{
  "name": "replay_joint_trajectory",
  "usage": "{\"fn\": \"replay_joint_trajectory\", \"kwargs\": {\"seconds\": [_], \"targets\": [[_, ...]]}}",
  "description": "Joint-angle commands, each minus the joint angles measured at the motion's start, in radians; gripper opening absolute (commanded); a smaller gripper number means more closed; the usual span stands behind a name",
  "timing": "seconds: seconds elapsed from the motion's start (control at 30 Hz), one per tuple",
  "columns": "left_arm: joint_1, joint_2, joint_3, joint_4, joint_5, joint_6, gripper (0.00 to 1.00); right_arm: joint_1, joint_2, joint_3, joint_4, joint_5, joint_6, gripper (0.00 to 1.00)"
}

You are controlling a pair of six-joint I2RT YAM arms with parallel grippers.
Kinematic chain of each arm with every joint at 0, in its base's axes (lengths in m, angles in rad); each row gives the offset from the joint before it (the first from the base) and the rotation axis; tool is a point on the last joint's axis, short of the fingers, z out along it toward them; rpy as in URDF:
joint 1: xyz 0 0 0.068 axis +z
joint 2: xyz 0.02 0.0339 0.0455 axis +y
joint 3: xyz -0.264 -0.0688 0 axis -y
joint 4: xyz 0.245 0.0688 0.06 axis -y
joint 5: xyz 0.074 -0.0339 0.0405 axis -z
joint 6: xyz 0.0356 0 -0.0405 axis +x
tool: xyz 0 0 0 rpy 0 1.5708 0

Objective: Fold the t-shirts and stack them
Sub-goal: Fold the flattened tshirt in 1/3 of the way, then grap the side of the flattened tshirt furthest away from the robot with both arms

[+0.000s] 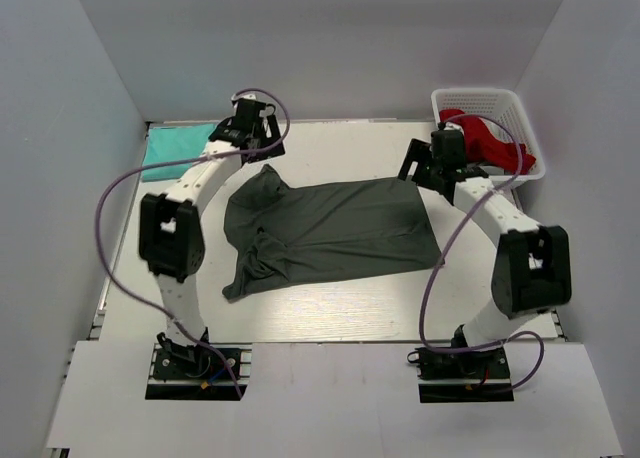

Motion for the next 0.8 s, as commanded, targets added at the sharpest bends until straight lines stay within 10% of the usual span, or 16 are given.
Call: {"fn": "replay_joint_trajectory", "kwargs": {"seconds": [0.0, 0.2, 0.43, 0.67, 0.77], "targets": [[0.026, 0.158, 0.223, -0.096, 0.002, 0.064, 1.0, -0.003, 0.086, 0.134, -0.018, 0.064, -0.022, 0.9], [0.035, 0.442, 0.506, -0.216, 0.027, 0.127, 1.0, -0.006, 0.316, 0.352, -0.076, 0.137, -0.011, 0.9], [0.035, 0.452, 0.433, -0.143, 0.097, 0.185, 0.8, -0.023, 0.489, 0.529, -0.158, 0.167, 0.015, 0.9], [0.035, 0.476, 0.404, -0.137, 0.129, 0.205, 0.0, -0.049, 0.588, 0.566, -0.182, 0.137, 0.035, 0.9], [0.035, 0.456, 0.365, -0.121, 0.117, 0.205, 0.0, -0.049, 0.607, 0.575, -0.182, 0.096, 0.033, 0.9]]}}
